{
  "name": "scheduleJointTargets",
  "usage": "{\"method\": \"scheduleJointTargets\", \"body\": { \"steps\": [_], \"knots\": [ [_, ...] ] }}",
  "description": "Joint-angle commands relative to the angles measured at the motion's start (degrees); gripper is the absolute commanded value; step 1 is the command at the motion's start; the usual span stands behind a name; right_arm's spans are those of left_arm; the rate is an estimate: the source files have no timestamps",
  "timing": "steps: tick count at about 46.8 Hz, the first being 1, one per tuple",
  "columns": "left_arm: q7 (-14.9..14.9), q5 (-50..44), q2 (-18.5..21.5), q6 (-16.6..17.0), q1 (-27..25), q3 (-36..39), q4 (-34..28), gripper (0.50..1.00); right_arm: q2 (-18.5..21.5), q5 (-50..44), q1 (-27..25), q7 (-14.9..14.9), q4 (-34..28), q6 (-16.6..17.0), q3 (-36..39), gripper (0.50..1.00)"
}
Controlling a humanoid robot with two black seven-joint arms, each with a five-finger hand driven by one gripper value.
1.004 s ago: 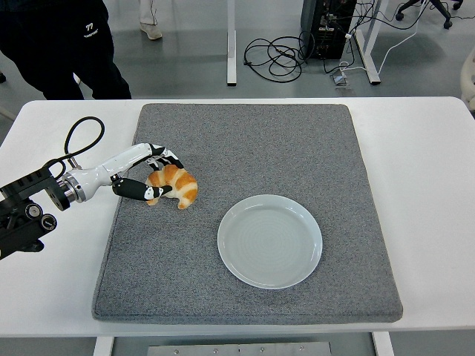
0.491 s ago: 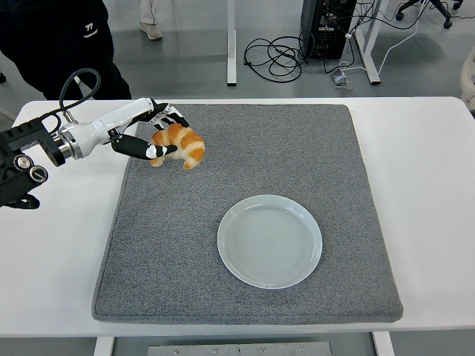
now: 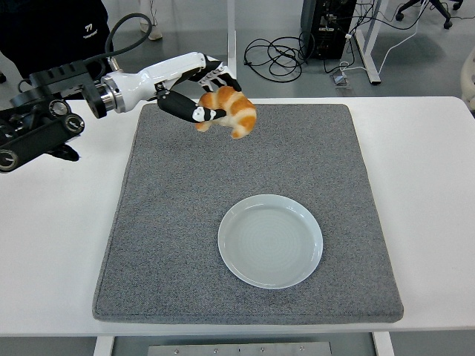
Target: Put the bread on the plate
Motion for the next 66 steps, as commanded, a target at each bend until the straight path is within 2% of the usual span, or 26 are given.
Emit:
{"method": "scheduleJointTargets", "body": {
  "steps": [1,13,19,28,45,66],
  "knots": [
    [1.36,0.01,-0.83,0.2,-0.04,0.14,-0.74,0.5,0.0,0.0,-0.1,0.0,0.0,0.0,0.0,1.0],
    [5.58,0.1,-2.41,0.72,-0.04,0.14,-6.27,0.5,0.0,0.0,-0.01,0.0,0.0,0.0,0.0,1.0],
    [6.37,0.62,-3.2,1.08,0.4,0.4,-8.82,0.5,0.0,0.0,-0.1,0.0,0.0,0.0,0.0,1.0],
    [6.37,0.89,-5.04,2.74,0.49,5.15,-10.4,0.5,0.0,0.0,-0.02,0.0,0.0,0.0,0.0,1.0],
    [6.28,3.79,-8.38,3.8,4.0,8.05,-11.46,0.5,0.0,0.0,-0.1,0.0,0.0,0.0,0.0,1.0],
    [5.23,13.81,-8.65,7.67,11.3,8.05,-11.46,0.5,0.0,0.0,-0.1,0.0,0.0,-0.01,0.0,1.0]
  ]
}}
